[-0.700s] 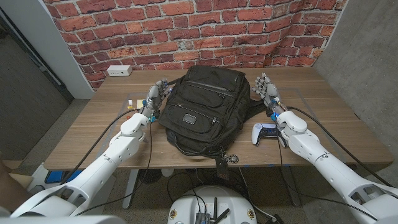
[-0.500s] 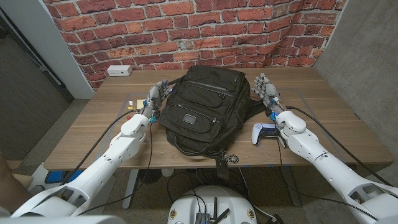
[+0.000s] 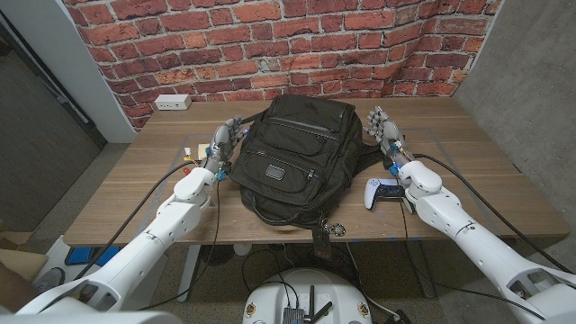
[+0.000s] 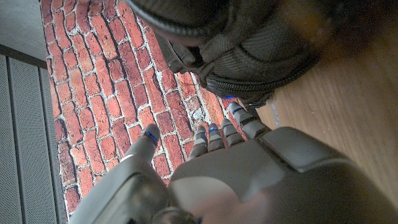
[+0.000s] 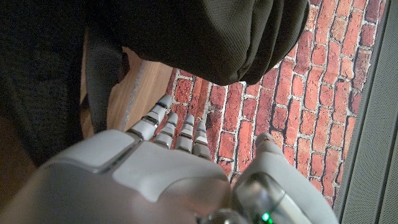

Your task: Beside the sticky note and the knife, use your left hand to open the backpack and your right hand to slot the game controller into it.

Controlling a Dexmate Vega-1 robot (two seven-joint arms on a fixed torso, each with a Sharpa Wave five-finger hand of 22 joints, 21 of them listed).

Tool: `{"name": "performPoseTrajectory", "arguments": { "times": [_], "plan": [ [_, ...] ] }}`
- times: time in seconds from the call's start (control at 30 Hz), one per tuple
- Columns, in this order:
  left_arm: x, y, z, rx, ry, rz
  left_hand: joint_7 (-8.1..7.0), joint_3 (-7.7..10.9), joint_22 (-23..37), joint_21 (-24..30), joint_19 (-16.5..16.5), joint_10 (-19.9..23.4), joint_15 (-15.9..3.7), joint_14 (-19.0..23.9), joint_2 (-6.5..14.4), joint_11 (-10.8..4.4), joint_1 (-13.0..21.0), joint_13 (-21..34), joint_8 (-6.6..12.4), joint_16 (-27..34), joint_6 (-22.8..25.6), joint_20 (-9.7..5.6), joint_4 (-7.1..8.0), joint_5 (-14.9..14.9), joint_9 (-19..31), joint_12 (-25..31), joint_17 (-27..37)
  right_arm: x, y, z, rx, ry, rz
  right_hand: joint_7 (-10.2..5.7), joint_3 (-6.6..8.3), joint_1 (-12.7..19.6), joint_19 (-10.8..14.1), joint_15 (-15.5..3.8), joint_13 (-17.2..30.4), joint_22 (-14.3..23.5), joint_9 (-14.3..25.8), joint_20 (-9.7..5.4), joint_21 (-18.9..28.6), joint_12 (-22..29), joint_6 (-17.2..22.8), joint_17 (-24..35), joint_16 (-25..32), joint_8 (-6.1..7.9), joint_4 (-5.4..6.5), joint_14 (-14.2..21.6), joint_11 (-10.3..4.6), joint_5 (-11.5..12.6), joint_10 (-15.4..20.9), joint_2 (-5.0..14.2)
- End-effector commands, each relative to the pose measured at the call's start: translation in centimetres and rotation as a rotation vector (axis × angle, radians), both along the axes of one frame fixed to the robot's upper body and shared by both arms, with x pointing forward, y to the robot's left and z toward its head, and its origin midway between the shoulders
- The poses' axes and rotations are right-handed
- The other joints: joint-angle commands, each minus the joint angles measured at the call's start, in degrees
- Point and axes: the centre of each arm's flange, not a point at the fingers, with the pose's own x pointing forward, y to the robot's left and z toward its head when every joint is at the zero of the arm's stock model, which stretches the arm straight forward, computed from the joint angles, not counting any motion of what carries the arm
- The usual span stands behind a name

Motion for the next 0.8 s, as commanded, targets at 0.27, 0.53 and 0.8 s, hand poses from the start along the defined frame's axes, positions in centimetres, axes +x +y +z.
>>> {"name": "performPoseTrajectory", "arguments": {
  "times": [0.27, 0.53, 0.8],
  "plan": [
    [-0.8, -0.2, 0.2, 0.008, 0.001, 0.023, 0.04, 0.41, 0.26, 0.25, 0.57, -0.02, -0.06, 0.57, 2.94, -0.21, 0.38, 0.24, 0.28, 0.33, 0.43, -1.16, -0.3, 0.11, 0.28, 0.33, 0.12, -3.0, -0.6, -0.4, -0.032, -0.041, -0.045, -0.14, 0.69, 0.12, 0.61, -0.32, -0.19, 0.3, 0.14, 0.04, -0.42, 0.56, 0.39, -0.36, 0.48, 0.41, -0.19, 0.56, 0.02, 0.27, 0.84, 0.73],
    [-1.1, 0.4, 0.2, 0.007, -0.001, 0.037, 0.05, 0.55, 0.27, 0.27, 0.6, 0.0, -0.08, 0.63, 2.96, -0.33, 0.41, 0.24, 0.33, 0.34, 0.59, -1.11, -0.46, 0.1, 0.29, 0.33, 0.12, -4.5, -0.6, -0.3, -0.073, -0.053, -0.07, -0.15, 0.88, 0.33, 0.71, -0.55, -0.33, 0.31, 0.14, 0.04, -0.69, 0.63, 0.37, -0.72, 0.52, 0.44, -0.45, 0.66, 0.04, 0.27, 0.96, 0.71],
    [-1.2, 1.3, 0.5, 0.011, 0.001, 0.056, -0.06, 0.69, 0.27, 0.27, 0.61, 0.23, -0.12, 0.8, 2.95, -0.38, 0.43, 0.24, 0.43, 0.38, 0.92, -1.04, -0.63, 0.08, 0.29, 0.4, 0.12, -6.1, -0.8, -0.5, -0.099, -0.064, -0.099, -0.21, 1.06, 0.49, 1.0, -0.6, -0.48, 0.31, 0.13, -0.08, -0.94, 0.69, 0.42, -1.12, 0.58, 0.48, -0.7, 0.79, 0.02, 0.25, 1.09, 0.65]
  ]
}}
